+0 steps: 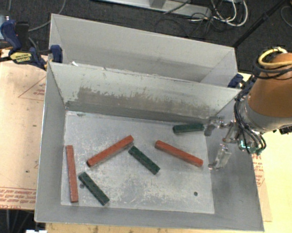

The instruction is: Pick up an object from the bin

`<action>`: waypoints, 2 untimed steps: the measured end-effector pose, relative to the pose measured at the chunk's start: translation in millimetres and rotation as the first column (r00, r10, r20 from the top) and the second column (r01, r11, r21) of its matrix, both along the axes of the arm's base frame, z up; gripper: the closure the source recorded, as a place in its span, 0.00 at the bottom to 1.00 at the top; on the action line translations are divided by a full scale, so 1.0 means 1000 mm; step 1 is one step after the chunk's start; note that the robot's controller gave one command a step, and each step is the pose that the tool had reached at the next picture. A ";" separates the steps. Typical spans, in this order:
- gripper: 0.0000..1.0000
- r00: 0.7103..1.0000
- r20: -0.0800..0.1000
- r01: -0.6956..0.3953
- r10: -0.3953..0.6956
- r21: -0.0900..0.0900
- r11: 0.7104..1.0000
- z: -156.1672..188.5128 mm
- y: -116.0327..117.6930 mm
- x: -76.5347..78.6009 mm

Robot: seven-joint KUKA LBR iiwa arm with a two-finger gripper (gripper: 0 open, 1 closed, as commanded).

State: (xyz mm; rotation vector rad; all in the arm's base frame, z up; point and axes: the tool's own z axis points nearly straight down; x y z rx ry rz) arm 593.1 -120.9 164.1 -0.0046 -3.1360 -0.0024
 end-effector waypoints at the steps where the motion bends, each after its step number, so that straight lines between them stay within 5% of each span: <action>1: 0.00 0.977 0.004 -0.211 0.211 0.002 0.977 -0.095 0.037 0.025; 2: 1.00 0.977 0.008 -0.211 0.211 -0.001 0.977 -0.091 0.036 0.026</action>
Offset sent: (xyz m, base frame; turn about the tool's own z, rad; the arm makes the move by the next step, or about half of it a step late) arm 0.0254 0.0352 -0.0916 -0.2132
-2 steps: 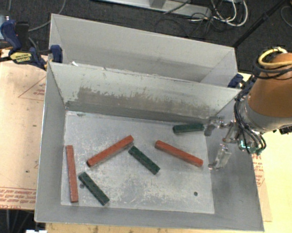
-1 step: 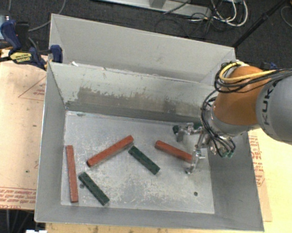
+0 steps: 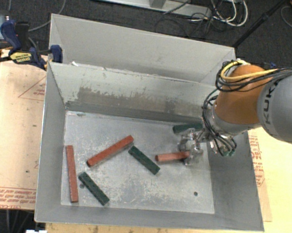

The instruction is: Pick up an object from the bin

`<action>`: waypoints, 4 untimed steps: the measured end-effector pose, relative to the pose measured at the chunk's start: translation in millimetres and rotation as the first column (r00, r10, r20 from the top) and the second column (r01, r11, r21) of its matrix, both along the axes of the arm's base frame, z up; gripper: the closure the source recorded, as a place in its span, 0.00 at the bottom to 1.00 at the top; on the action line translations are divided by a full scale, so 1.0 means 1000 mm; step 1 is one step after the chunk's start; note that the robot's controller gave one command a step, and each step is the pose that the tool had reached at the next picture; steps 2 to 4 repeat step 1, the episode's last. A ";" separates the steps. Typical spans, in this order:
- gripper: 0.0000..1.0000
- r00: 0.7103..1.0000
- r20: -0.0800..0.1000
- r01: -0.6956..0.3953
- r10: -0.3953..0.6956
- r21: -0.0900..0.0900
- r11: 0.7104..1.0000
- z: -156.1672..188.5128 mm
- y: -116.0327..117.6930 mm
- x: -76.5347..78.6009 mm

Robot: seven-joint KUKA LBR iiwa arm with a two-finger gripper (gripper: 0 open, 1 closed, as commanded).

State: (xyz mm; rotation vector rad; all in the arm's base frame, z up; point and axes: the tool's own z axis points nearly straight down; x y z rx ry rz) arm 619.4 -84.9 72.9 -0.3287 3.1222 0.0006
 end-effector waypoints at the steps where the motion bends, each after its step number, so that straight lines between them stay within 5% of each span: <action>1: 1.00 1.000 0.012 -0.022 0.022 -0.001 1.000 0.136 0.033 0.033; 4: 1.00 1.000 0.012 -0.022 0.022 -0.001 1.000 0.136 0.033 0.033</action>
Offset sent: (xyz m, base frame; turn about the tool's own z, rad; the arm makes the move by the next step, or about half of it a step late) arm 0.0300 0.0313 0.1309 -0.0201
